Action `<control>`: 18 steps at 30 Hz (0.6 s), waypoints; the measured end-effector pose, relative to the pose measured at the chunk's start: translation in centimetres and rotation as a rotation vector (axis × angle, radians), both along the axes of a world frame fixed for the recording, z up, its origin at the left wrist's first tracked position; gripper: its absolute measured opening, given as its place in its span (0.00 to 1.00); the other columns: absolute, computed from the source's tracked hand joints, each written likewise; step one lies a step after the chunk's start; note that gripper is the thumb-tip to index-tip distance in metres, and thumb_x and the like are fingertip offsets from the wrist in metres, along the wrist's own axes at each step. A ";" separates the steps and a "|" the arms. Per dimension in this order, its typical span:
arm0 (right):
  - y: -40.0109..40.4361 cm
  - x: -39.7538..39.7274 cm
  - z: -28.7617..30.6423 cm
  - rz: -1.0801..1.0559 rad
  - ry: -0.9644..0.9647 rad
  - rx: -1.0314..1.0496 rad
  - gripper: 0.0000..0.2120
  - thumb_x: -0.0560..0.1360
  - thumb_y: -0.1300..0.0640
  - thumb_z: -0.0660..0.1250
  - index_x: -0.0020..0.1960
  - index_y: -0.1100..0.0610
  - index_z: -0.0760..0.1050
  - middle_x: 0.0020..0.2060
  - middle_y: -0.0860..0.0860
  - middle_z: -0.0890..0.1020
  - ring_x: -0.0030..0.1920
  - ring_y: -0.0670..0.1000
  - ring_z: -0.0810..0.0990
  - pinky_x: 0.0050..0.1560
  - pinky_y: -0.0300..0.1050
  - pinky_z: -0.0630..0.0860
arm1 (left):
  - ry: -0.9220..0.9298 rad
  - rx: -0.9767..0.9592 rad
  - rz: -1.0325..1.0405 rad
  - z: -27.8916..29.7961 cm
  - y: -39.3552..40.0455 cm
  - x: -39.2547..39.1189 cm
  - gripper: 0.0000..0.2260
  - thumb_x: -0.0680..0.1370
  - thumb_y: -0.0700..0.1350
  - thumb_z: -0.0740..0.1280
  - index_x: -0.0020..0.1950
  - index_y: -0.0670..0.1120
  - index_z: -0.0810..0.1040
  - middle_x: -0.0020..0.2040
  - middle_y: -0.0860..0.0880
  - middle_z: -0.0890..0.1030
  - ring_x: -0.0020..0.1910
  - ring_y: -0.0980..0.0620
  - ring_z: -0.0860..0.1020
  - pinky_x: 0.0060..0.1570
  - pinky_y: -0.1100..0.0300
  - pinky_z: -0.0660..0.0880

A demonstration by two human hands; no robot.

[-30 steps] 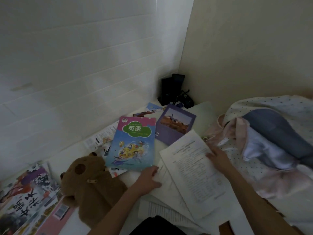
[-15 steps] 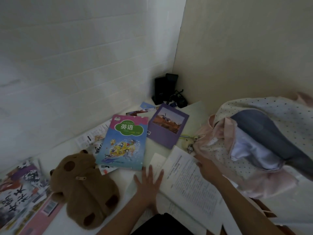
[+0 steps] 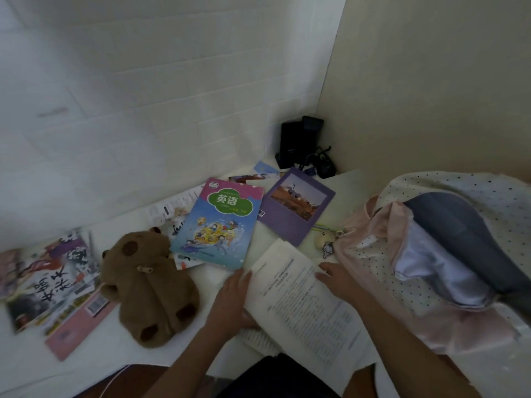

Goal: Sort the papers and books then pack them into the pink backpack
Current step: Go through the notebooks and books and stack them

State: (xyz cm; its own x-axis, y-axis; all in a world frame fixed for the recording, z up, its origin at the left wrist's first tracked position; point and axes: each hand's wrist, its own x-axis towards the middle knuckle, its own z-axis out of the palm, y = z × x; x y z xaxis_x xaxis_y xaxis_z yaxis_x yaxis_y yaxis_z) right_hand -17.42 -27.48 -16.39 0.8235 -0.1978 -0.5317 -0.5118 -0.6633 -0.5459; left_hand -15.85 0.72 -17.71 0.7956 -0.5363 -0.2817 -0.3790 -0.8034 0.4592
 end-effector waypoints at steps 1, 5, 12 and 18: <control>-0.3 -0.1 -0.1 -0.038 -0.035 0.045 0.10 0.80 0.56 0.60 0.55 0.60 0.75 0.53 0.56 0.77 0.56 0.54 0.76 0.57 0.46 0.71 | -0.016 -0.072 0.114 0.0 -0.1 -0.4 0.50 0.64 0.61 0.74 0.75 0.40 0.55 0.73 0.37 0.59 0.73 0.41 0.57 0.71 0.54 0.55; -1.7 -0.6 0.0 -0.282 -0.201 0.245 0.10 0.80 0.59 0.61 0.56 0.59 0.78 0.51 0.54 0.81 0.52 0.55 0.80 0.55 0.51 0.76 | 0.162 -0.344 0.753 0.2 -1.9 -0.7 0.32 0.67 0.45 0.77 0.66 0.39 0.68 0.59 0.41 0.73 0.57 0.42 0.72 0.55 0.55 0.68; -2.1 -1.4 1.1 -0.396 -0.325 0.395 0.09 0.78 0.63 0.62 0.49 0.51 0.77 0.44 0.49 0.82 0.42 0.45 0.81 0.40 0.37 0.78 | 1.007 -0.910 1.000 1.0 -6.2 -0.2 0.14 0.79 0.48 0.61 0.43 0.40 0.79 0.37 0.44 0.82 0.38 0.47 0.78 0.39 0.59 0.76; -2.5 -1.5 1.1 -0.297 -0.276 0.370 0.10 0.79 0.63 0.60 0.57 0.56 0.76 0.50 0.53 0.82 0.49 0.52 0.80 0.52 0.49 0.77 | 0.940 -1.020 1.065 0.5 -7.4 -0.6 0.11 0.82 0.43 0.57 0.57 0.40 0.75 0.46 0.43 0.82 0.43 0.45 0.80 0.37 0.54 0.77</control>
